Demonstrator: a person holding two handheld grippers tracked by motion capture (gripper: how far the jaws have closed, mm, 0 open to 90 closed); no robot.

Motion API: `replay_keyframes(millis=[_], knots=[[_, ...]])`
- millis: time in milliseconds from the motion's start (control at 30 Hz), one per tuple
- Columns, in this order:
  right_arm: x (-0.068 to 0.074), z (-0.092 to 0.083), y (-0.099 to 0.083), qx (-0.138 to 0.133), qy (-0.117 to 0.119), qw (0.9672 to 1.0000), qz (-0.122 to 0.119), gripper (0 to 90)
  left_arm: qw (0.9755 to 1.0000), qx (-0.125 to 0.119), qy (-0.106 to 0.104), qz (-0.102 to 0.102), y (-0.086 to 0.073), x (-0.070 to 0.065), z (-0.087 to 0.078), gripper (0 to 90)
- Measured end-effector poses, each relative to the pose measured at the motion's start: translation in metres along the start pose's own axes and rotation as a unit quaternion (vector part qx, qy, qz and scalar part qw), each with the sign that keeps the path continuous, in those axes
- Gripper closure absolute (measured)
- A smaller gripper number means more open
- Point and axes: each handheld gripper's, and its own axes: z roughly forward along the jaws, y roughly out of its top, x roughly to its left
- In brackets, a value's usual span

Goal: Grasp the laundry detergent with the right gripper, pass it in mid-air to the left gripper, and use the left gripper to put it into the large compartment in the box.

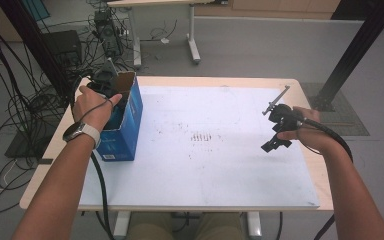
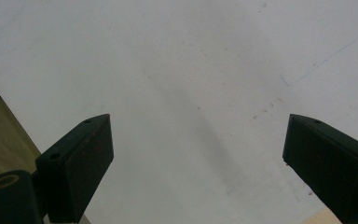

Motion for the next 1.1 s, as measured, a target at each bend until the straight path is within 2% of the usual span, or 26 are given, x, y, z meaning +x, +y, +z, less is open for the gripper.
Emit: replay_keyframes(millis=[67,233,367,433,500,767,833,1067,1100], knots=[[0.0,-0.001,0.001,-0.001,0.0,1.0,0.002,8.4,1.0,-0.004,0.006,0.002,0.001,0.0,-0.004,24.1],[0.0,-0.001,0.001,-0.002,0.0,1.0,-0.001,8.4,0.9999,-0.01,-0.004,-0.002,0.0,0.001,-0.008,21.0],[0.001,-0.002,0.001,-0.002,-0.001,1.0,-0.001,8.4,0.9999,-0.014,-0.002,0.002,0.001,0.0,-0.011,18.7],[0.001,-0.002,0.001,-0.002,-0.001,1.0,-0.002,8.4,0.9999,-0.015,-0.001,0.006,0.002,0.0,-0.015,14.7],[0.001,-0.003,0.001,-0.001,-0.001,1.0,-0.002,8.4,0.9997,-0.024,-0.001,0.006,0.003,0.001,-0.021,13.4],[0.001,-0.007,0.001,-0.005,-0.005,1.0,-0.001,8.4,0.9992,-0.026,0.004,0.032,0.007,-0.002,-0.036,10.6],[0.002,-0.009,0.001,-0.005,-0.005,1.0,-0.002,8.4,0.999,-0.017,-0.003,0.042,0.009,-0.004,-0.039,9.9],[0.002,-0.014,0.001,-0.005,-0.01,0.9999,-0.001,8.4,0.9967,-0.035,-0.019,0.072,0.011,-0.01,-0.062,8.1],[0.003,-0.015,0.001,-0.005,-0.01,0.9999,0.0,8.4,0.9957,-0.038,-0.027,0.08,0.011,-0.011,-0.067,7.5]])
